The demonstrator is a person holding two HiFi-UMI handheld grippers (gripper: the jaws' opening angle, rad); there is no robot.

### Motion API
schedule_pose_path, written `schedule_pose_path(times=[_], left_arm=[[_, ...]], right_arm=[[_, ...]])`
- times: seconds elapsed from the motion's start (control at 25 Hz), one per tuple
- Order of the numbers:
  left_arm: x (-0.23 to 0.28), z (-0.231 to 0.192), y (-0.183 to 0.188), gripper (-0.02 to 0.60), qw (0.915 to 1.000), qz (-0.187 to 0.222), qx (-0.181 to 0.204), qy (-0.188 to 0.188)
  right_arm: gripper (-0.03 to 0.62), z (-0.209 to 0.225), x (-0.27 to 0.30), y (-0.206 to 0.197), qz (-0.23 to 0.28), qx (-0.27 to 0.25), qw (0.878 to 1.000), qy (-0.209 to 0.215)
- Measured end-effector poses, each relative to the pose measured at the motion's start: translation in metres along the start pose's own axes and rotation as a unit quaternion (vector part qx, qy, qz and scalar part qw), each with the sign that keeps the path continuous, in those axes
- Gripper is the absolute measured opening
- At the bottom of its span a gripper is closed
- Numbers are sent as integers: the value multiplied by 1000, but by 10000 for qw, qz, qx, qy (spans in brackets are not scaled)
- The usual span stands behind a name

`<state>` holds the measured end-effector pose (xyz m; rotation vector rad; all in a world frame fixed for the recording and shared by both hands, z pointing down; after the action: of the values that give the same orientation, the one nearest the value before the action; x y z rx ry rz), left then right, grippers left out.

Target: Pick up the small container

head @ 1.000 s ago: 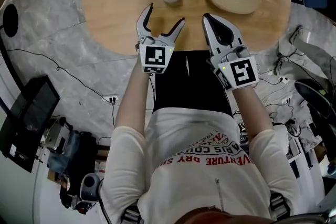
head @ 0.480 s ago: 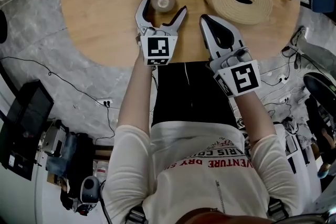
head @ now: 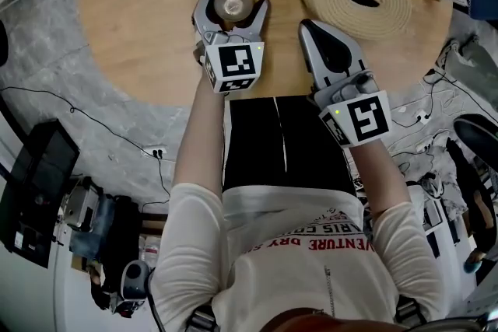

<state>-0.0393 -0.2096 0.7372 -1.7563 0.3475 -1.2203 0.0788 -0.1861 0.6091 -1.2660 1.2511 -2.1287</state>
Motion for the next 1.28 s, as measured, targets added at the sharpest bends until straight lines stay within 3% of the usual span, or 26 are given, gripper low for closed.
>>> schedule_pose_path(times=[0.08, 0.28, 0.6, 1.28], left_arm=[[1, -3, 0, 344, 9999, 6, -40, 120], [4, -2, -1, 342, 9999, 18, -4, 108], [-21, 9, 14, 342, 9996, -72, 89, -262], [-195, 17, 194, 342, 9953, 696, 518, -434]], right_arm=[[-4, 2, 1, -4, -32, 7, 10000, 12], [-3, 5, 2, -12, -102, -8, 9999, 32], [-5, 1, -12, 2, -144, -221, 9996, 50], [-3, -40, -95, 157, 796, -501, 9948, -390]])
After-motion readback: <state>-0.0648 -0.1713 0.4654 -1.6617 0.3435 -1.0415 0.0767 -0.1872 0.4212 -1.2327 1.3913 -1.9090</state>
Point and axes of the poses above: the fingertips, and each gripper's own axes: x forward along the fingers, z to its right, y out of its top, the point moved 4 cm from there along -x, backward along the fingers, and after that the axes turned 9 degrees about -y, right-handed, at the moved point
